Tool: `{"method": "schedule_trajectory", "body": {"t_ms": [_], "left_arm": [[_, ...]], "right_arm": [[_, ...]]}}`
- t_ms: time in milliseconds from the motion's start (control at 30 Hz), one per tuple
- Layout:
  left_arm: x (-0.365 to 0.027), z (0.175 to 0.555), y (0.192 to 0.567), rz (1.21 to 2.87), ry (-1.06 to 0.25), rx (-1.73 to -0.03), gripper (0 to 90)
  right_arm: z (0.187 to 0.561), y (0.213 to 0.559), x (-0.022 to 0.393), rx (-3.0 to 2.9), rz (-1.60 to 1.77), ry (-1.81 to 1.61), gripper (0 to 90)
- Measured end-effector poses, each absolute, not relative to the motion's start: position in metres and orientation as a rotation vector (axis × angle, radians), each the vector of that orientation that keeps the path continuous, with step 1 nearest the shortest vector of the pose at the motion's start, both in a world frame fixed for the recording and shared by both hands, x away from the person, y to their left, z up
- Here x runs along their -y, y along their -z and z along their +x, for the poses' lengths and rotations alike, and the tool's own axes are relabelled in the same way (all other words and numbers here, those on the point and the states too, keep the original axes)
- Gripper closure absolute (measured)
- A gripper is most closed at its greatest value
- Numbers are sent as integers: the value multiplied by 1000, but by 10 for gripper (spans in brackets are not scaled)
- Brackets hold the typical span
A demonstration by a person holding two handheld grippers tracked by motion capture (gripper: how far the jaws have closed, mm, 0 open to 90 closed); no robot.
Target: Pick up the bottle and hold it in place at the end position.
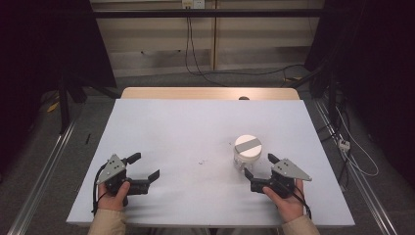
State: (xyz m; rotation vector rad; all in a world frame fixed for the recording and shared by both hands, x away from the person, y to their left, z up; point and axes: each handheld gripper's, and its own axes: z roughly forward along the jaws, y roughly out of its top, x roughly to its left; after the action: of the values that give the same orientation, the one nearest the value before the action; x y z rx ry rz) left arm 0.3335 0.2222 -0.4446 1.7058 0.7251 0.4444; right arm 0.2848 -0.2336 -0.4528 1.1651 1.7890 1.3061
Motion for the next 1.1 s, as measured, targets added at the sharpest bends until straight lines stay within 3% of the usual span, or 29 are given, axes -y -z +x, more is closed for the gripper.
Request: {"method": "schedule_trajectory", "body": {"t_ms": [867,1100], "left_arm": [[-222,335,446,1701,-428,-735,36],[-222,335,446,1700,-426,-738,36]], "right_arm": [[323,459,196,-1755,1271,-1281,59],[329,460,192,-1753,1277,-1236,103]]}}
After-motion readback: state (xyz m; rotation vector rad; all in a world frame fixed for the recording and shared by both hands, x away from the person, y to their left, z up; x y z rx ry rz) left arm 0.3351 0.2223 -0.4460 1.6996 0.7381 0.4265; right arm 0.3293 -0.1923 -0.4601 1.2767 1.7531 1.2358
